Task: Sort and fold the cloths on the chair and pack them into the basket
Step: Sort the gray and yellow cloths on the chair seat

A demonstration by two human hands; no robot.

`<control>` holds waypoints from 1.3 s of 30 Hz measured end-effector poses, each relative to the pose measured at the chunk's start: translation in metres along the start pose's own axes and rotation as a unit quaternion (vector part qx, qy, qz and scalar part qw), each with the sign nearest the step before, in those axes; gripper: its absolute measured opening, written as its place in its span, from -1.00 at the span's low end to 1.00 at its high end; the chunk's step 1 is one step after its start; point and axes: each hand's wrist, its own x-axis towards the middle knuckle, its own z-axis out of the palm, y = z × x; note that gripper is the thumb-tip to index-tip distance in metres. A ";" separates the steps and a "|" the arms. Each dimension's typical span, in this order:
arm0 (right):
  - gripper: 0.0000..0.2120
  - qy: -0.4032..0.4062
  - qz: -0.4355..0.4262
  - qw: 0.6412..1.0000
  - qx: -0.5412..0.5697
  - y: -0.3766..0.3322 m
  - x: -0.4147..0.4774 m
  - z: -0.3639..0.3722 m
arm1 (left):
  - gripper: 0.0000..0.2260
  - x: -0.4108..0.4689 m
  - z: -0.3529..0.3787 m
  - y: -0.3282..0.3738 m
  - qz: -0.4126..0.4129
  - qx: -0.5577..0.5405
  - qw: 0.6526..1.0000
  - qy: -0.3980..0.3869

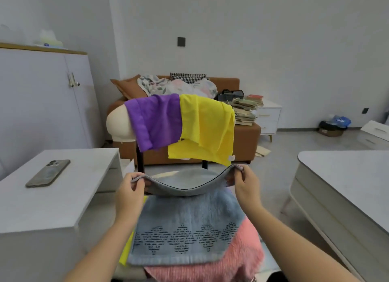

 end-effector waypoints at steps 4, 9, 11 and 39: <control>-0.74 -0.022 0.075 0.997 -0.005 0.037 -0.019 0.006 | -0.86 -0.023 0.001 -0.035 -0.051 0.005 0.998 -0.048; -0.78 -0.077 0.129 0.989 -0.007 0.063 -0.031 0.014 | -0.84 -0.042 0.003 -0.054 -0.026 0.083 0.991 -0.101; -0.78 -0.085 0.131 0.988 0.016 0.061 -0.029 0.014 | -0.83 -0.043 0.005 -0.054 -0.013 0.098 0.990 -0.102; -0.32 -0.300 0.074 0.939 0.150 0.054 0.025 0.054 | -0.91 -0.021 0.105 -0.031 -0.016 0.154 0.943 -0.294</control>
